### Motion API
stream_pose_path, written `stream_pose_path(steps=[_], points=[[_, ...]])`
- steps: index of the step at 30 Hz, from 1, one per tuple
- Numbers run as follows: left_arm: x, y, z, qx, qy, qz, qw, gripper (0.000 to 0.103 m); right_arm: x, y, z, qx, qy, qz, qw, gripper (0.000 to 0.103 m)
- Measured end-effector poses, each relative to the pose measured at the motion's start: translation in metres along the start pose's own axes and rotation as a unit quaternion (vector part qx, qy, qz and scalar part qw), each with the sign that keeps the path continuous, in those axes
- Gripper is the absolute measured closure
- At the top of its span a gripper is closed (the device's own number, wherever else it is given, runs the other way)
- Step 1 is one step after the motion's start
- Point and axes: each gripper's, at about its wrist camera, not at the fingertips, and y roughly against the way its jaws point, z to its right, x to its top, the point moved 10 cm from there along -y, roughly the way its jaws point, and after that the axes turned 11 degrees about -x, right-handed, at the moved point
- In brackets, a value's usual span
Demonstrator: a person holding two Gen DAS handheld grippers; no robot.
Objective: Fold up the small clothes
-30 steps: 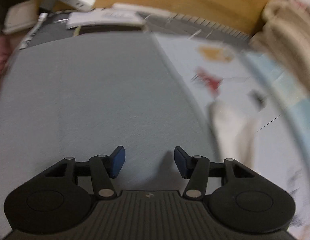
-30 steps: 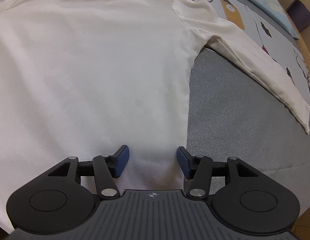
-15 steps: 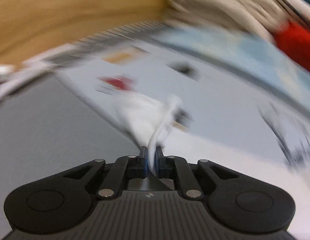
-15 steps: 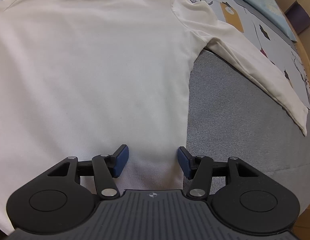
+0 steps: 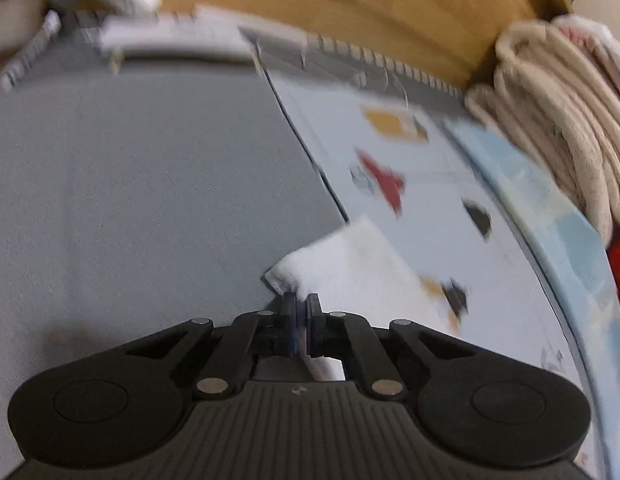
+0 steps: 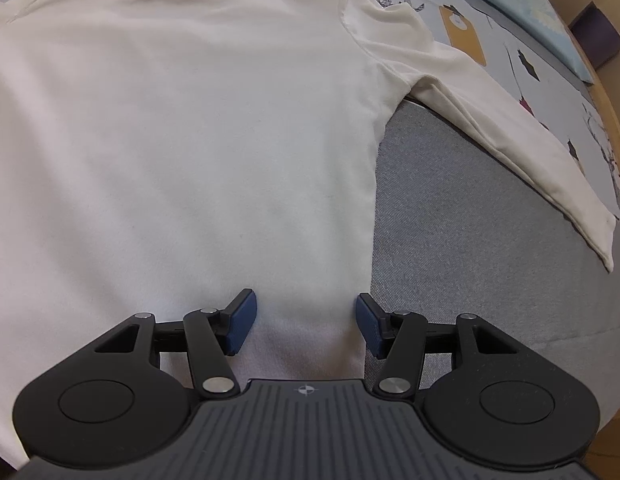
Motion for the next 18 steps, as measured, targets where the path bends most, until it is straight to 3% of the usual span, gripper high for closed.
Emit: stream_pose_path(steps=[2, 5, 8, 10, 13, 16, 18], points=[[0.014, 0.002, 0.007, 0.012, -0.029, 0.023, 0.9993, 0.099, -0.001, 0.001, 0.002, 0.002, -0.006, 0.001, 1.0, 0.047], [0.0, -0.009, 0.002, 0.018, 0.001, -0.031, 0.9994, 0.099, -0.004, 0.002, 0.006, 0.005, -0.009, 0.003, 1.0, 0.047], [0.012, 0.009, 0.026, 0.016, -0.034, 0.0, 0.9993, 0.099, -0.007, 0.002, 0.015, 0.006, -0.017, 0.003, 1.0, 0.048], [0.022, 0.032, 0.079, -0.033, -0.092, 0.029, 0.9948, 0.099, -0.006, 0.004, 0.025, 0.004, -0.034, 0.007, 0.999, 0.049], [0.01, 0.078, 0.167, -0.121, -0.155, 0.043, 0.9796, 0.099, 0.002, 0.014, 0.041, 0.013, -0.075, 0.028, 0.997, 0.05], [-0.038, 0.126, 0.253, -0.204, -0.193, 0.012, 0.9597, 0.099, 0.011, 0.025, 0.051, 0.028, -0.107, 0.054, 0.992, 0.054], [-0.087, 0.156, 0.303, -0.248, -0.22, -0.026, 0.943, 0.099, 0.017, 0.033, 0.056, 0.039, -0.13, 0.074, 0.988, 0.067]])
